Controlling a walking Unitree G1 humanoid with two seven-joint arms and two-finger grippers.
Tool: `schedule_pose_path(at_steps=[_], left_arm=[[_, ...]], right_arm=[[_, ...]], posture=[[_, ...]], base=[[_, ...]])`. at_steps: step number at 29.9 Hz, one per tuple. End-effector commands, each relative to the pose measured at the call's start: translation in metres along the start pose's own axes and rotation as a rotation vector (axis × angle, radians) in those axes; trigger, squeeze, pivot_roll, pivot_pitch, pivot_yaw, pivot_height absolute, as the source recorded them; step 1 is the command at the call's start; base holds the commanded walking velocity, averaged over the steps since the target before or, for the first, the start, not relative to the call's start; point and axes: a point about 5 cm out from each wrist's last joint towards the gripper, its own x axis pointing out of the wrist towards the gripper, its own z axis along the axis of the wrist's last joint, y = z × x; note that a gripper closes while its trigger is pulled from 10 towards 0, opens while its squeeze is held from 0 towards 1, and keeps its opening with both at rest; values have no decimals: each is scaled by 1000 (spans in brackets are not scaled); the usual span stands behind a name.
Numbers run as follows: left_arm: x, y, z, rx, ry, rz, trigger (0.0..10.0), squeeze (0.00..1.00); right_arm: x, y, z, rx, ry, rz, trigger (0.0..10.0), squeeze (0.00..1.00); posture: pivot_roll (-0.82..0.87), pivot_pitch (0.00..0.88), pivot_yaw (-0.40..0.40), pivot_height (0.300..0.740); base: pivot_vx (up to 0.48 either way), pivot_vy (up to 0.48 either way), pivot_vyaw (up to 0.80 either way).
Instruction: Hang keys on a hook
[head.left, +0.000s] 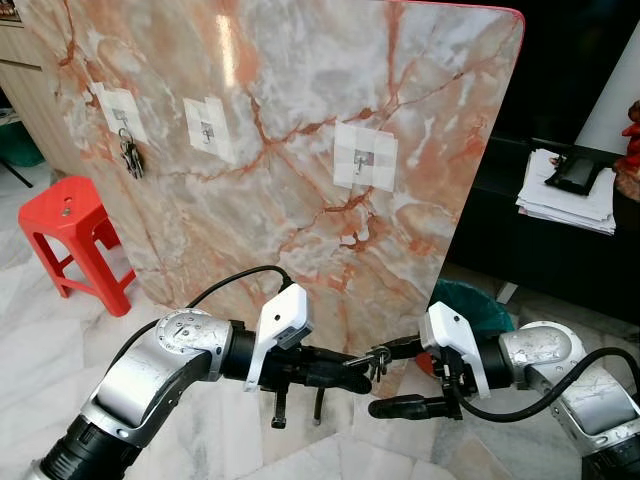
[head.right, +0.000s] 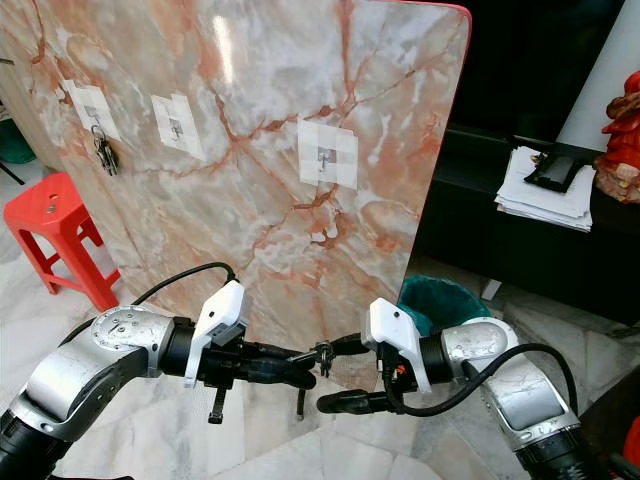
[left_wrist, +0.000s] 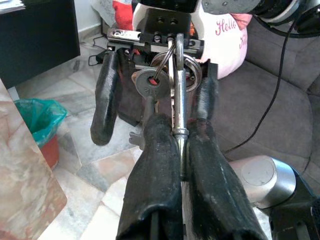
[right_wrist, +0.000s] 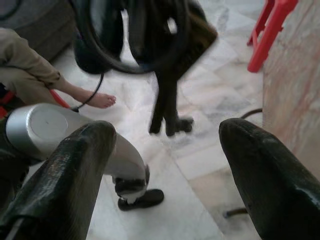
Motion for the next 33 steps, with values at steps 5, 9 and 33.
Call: schedule_pose_path(at_steps=[5,9,33], left_arm=[[-3,4,6,43,-2,25,10000,0],[-2,4,6,45,-4,28,10000,0],[-1,5,7,48,-13,39,10000,0]], right_arm=[[4,4,8,-1,-36,19,10000,0],[6,6,8,7,-42,30,8196,0],[6,-2,2,29,-33,-49,0,0]], posture=[[70,30,-20,740],[73,31,-21,740],[73,31,-22,740]], base=[[0,0,0],[0,0,0],[0,0,0]])
